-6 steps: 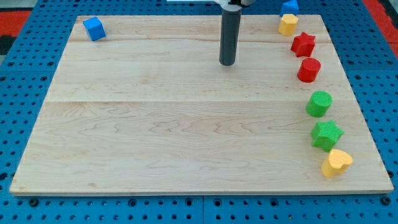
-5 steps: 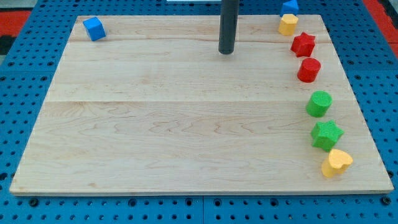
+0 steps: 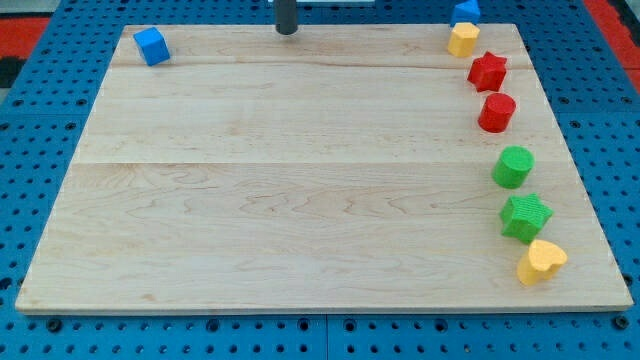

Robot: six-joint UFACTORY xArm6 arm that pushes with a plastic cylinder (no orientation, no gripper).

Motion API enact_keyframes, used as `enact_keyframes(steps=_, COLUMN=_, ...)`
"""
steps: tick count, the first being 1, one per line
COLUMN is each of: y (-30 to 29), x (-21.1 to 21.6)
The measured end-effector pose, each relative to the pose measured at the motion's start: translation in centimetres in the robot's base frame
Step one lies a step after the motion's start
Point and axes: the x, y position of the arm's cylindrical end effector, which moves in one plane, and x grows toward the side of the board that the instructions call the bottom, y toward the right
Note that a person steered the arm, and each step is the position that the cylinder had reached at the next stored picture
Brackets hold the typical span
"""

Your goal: Push the blue cube closer to the red circle

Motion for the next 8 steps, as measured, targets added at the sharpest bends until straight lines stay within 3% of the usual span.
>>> enact_keyframes(steps=4, y=-12.5, x=-0.2)
enact_keyframes(steps=5, y=-19.2, x=-0.2)
enact_keyframes(steps=6, y=-22.3, x=2.1)
enact_keyframes(steps=7, y=-19.4, x=4.9)
enact_keyframes(steps=8, y=-17.0, x=4.1)
